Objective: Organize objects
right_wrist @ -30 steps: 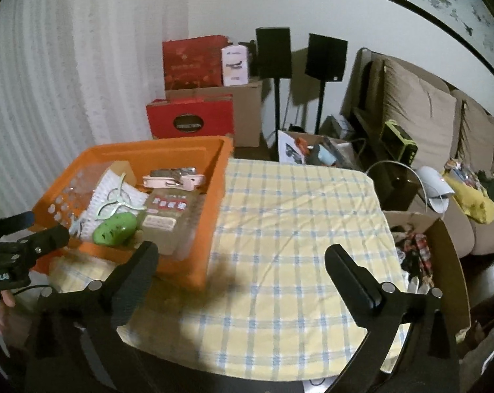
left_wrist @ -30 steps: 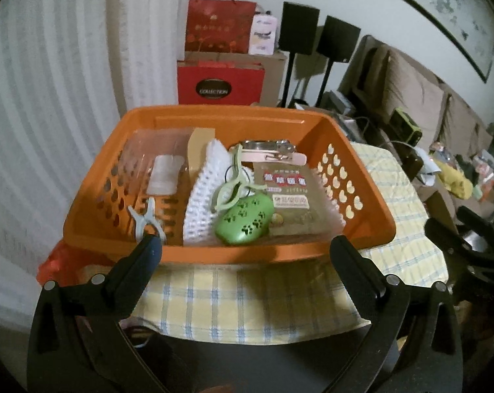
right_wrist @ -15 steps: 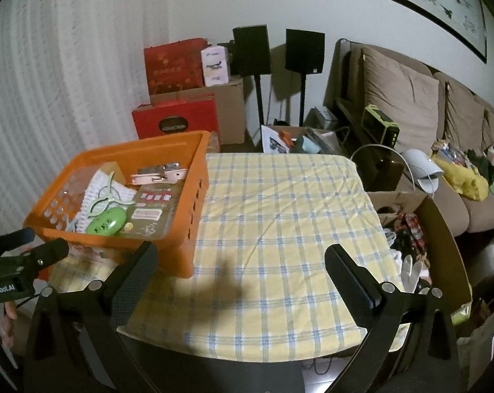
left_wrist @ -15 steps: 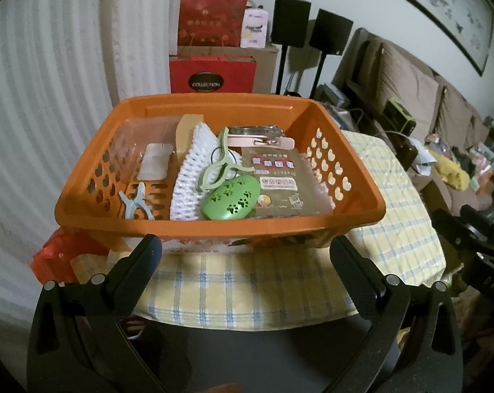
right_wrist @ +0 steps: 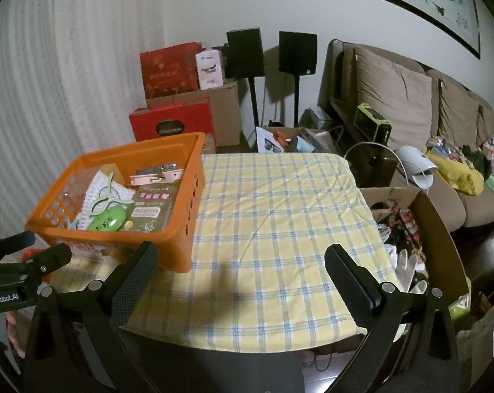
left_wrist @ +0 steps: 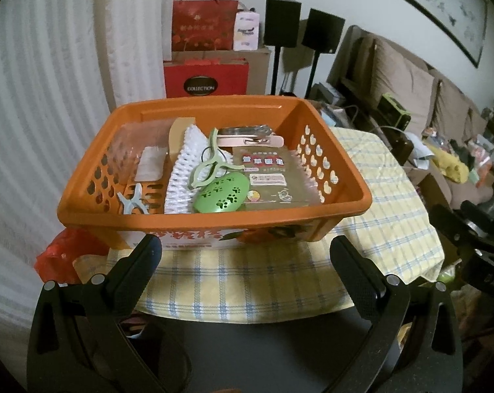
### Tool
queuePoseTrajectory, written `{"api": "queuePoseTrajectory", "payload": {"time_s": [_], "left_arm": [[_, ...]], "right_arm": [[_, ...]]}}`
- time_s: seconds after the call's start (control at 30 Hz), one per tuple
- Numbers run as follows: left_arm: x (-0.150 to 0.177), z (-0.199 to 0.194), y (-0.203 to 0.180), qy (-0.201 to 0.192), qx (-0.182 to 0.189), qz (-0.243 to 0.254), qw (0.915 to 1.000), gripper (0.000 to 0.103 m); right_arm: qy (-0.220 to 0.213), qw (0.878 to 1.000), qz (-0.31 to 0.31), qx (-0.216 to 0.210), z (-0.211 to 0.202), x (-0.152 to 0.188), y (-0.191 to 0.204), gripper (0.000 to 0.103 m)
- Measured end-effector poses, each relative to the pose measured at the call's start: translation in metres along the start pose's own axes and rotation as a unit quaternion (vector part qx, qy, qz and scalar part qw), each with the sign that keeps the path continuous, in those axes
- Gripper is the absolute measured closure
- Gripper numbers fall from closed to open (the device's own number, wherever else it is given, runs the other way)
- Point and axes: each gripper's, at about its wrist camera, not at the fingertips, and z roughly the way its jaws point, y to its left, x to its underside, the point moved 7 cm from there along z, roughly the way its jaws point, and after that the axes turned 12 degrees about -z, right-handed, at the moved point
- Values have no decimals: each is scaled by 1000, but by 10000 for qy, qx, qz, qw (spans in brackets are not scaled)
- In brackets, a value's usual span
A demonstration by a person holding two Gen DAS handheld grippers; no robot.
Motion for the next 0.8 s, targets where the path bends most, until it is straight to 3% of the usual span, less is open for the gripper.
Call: {"api": "queuePoseTrajectory", "payload": {"time_s": [0.8], "left_arm": [[0, -14, -2, -199, 50, -168, 9996, 0]], "right_arm": [[-44, 10000, 34, 14, -8, 3, -1, 1]]}}
